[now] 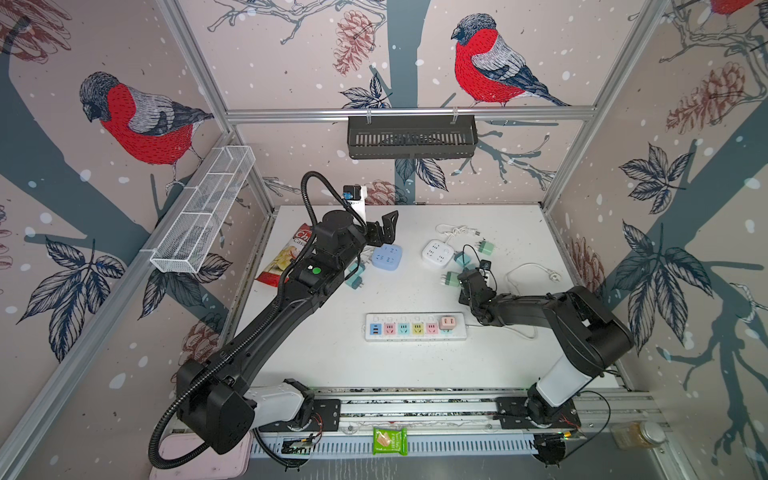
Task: Insert the plug
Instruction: 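Close the right gripper on the light green adapter and lift it, then bring the green adapter toward the left gripper while the left gripper reaches over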
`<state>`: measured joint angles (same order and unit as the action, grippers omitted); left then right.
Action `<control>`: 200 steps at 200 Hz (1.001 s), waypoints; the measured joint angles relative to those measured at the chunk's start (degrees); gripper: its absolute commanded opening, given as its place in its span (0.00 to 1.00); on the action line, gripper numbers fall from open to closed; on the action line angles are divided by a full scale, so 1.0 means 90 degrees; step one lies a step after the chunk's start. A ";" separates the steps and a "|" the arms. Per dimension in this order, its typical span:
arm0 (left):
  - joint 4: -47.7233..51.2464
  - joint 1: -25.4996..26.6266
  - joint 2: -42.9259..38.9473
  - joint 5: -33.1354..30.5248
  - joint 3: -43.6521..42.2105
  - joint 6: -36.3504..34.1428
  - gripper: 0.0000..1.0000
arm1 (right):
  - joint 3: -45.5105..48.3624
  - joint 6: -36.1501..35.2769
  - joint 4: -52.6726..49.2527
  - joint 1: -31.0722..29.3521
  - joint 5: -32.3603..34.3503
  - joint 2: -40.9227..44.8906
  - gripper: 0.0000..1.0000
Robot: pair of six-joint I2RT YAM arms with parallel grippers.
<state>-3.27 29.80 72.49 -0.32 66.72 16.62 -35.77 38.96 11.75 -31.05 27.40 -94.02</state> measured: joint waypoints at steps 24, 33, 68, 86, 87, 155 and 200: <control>-0.0044 -0.0007 -0.0015 0.0328 -0.0010 -0.0015 0.98 | 0.0044 -0.0107 -0.0112 -0.0007 -0.0056 0.0624 0.24; -0.0046 -0.0012 -0.0063 0.0389 -0.0029 -0.0019 0.98 | 0.0044 -0.0185 -0.0109 -0.0007 -0.0056 0.0923 0.21; -0.0216 -0.0022 -0.0384 0.0576 -0.0199 -0.0182 0.95 | 0.0194 -0.0699 0.0143 0.0007 0.0051 0.2460 0.16; -0.0364 -0.0022 -0.0376 0.0794 -0.0211 -0.0231 0.92 | 0.0665 -0.1168 0.0882 0.0100 0.0078 0.3315 0.16; -0.0372 -0.0022 -0.0374 0.0806 -0.0211 -0.0231 0.91 | 0.0687 -0.1188 0.0911 0.0104 0.0075 0.3342 0.16; 0.0440 0.0665 0.1095 0.1736 0.1105 -0.0729 0.80 | 0.3531 -0.2679 0.4478 0.0760 -0.0845 0.4515 0.04; 0.1477 0.1212 0.1571 0.1838 0.1753 -0.1265 0.79 | 0.3951 -0.3334 0.6858 0.0869 -0.2497 0.3427 0.03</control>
<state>10.02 40.71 86.63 16.23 82.50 5.23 -0.21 8.95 73.47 -23.22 4.93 -63.18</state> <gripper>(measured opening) 0.798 0.442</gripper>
